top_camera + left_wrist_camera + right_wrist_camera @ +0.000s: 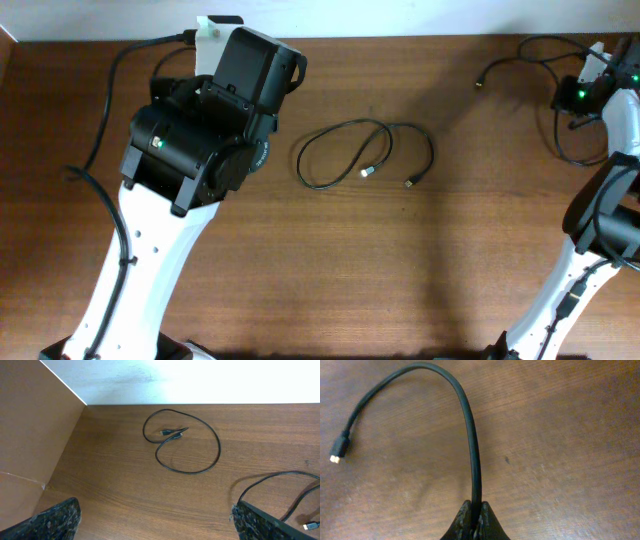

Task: Untangle cables

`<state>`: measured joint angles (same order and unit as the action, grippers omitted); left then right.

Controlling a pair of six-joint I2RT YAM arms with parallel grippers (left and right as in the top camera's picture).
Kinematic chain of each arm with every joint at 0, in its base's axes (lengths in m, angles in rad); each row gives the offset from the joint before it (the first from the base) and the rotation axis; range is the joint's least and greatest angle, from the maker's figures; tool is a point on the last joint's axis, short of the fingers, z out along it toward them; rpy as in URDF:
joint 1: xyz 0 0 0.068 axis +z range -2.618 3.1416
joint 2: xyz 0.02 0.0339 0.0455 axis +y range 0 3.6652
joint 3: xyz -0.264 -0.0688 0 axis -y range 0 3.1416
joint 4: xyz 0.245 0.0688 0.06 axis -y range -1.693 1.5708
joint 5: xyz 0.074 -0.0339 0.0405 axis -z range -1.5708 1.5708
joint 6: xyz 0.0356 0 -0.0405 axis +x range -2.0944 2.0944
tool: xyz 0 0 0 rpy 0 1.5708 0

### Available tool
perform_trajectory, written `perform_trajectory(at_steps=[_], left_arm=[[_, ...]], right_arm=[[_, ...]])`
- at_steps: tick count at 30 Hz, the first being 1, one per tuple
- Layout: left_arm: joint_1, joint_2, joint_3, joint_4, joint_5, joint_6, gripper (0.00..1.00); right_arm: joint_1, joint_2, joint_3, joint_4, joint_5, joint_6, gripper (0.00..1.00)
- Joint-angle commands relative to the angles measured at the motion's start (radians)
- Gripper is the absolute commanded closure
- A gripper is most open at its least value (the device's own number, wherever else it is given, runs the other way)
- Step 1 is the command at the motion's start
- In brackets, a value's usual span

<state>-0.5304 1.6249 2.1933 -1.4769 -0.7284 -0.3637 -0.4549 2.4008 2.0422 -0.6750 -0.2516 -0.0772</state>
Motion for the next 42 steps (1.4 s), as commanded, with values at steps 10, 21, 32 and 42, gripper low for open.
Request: perform_trajectory(at_steps=[10, 21, 32, 42], left_arm=[[0.0, -0.015, -0.001, -0.028, 0.01, -0.017, 0.01], [0.0, -0.015, -0.001, -0.013, 0.01, -0.017, 0.01], [0.0, -0.015, -0.001, -0.013, 0.01, -0.009, 0.01], [0.0, -0.015, -0.001, -0.018, 0.01, -0.002, 0.01]], right_arm=[[-0.071, 0.04, 0.026, -0.079, 0.045, 0.064, 0.96], [-0.102, 0.04, 0.029, -0.097, -0.042, 0.06, 0.02], [-0.141, -0.008, 0.084, -0.14, -0.022, 0.039, 0.02], [-0.226, -0.118, 0.084, -0.243, 0.19, -0.114, 0.13]])
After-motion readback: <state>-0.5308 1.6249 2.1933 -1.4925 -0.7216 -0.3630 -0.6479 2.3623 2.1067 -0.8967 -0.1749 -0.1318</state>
